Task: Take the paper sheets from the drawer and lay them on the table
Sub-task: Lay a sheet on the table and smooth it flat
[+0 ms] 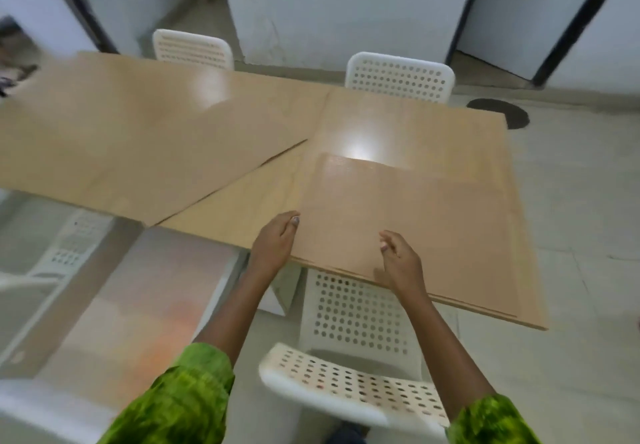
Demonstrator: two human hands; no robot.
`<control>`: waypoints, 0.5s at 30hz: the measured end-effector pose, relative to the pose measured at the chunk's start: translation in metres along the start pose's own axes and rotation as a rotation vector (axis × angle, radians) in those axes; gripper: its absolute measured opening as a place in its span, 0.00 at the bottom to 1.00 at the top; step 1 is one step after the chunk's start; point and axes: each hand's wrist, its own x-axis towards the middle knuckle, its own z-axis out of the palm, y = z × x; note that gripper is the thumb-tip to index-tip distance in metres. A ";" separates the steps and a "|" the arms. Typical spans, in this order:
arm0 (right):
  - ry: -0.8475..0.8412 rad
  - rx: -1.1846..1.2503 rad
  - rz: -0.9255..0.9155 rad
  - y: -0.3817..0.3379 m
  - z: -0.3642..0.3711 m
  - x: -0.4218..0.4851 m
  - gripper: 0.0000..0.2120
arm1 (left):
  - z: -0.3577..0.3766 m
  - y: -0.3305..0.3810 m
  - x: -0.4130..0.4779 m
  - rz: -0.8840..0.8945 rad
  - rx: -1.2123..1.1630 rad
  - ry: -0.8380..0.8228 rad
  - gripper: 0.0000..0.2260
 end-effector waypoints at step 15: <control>-0.287 0.333 0.076 -0.114 0.258 -0.179 0.09 | -0.261 -0.174 -0.170 -0.124 -0.216 0.244 0.11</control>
